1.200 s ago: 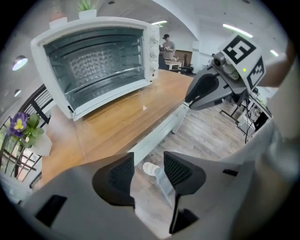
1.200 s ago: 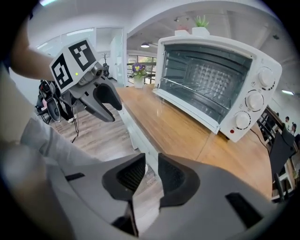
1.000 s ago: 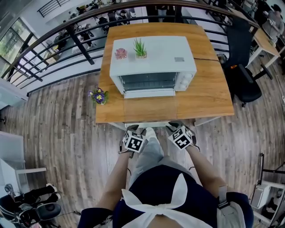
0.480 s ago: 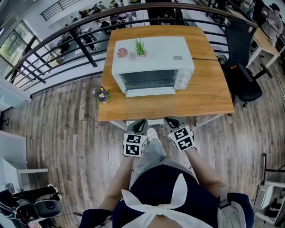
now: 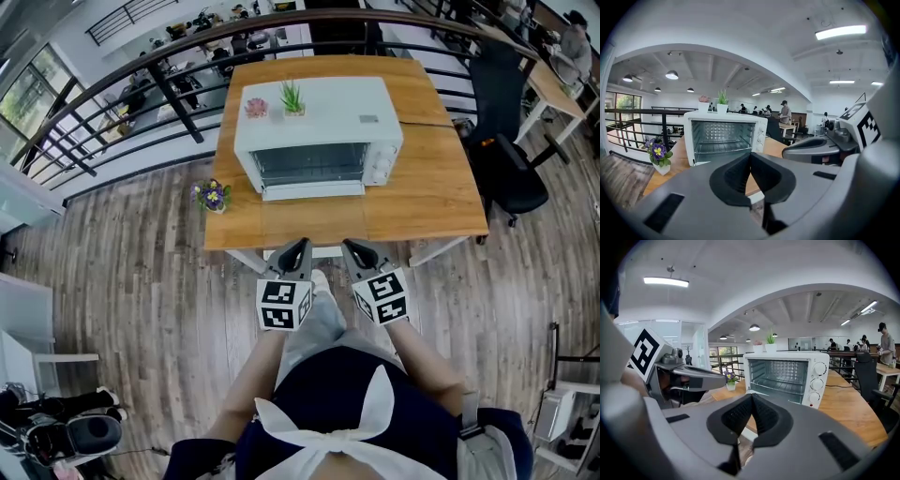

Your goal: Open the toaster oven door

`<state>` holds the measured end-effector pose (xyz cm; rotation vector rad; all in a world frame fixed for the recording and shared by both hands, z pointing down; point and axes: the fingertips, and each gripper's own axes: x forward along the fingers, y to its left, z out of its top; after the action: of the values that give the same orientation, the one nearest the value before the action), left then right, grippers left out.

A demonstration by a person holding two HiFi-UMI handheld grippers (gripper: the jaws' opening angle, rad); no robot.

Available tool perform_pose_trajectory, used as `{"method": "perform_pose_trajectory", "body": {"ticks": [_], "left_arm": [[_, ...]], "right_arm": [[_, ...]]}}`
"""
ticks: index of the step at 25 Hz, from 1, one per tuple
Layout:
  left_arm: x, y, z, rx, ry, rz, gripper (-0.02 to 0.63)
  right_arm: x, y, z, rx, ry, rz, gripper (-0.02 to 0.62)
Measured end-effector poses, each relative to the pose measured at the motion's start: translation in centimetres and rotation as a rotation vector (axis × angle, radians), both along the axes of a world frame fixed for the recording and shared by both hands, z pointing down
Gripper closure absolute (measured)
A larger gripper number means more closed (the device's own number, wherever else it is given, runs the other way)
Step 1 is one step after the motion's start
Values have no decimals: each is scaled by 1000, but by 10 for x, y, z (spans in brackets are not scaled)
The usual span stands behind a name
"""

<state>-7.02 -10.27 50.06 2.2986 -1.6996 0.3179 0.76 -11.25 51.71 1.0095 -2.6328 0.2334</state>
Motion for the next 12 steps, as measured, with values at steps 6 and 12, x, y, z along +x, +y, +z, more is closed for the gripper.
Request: {"method": "perform_pose_trajectory", "body": {"ticks": [6,12], "left_arm": [[5,8,-21,56,-1,4,584],[4,17,-19,50,-4,3,584]], "right_arm": [[2,10,-14,8,-31,-3,592],[2,17,-15,7,-38,-7,592]]}}
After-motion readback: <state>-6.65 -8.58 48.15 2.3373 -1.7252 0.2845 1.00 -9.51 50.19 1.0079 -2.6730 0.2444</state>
